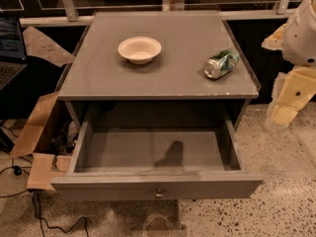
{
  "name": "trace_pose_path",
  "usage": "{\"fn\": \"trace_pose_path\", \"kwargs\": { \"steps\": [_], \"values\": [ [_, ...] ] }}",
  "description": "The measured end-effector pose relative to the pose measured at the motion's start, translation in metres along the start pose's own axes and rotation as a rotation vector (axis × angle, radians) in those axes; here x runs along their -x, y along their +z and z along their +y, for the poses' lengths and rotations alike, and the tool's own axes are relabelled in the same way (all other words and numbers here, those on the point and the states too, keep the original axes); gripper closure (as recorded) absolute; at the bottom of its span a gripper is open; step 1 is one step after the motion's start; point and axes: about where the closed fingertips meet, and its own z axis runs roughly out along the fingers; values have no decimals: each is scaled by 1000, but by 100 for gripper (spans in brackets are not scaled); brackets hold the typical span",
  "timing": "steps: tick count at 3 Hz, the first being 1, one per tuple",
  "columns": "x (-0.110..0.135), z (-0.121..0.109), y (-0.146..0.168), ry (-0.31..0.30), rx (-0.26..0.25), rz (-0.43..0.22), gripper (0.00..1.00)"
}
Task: Place green can into top drawer
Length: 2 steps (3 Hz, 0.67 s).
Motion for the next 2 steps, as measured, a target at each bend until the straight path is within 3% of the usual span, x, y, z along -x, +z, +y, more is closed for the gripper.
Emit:
{"fn": "trace_pose_path", "kwargs": {
  "steps": [1,2],
  "values": [
    [0,0,0,0,0,0,0],
    [3,-8,1,37,-36,-23,0]
  ]
}}
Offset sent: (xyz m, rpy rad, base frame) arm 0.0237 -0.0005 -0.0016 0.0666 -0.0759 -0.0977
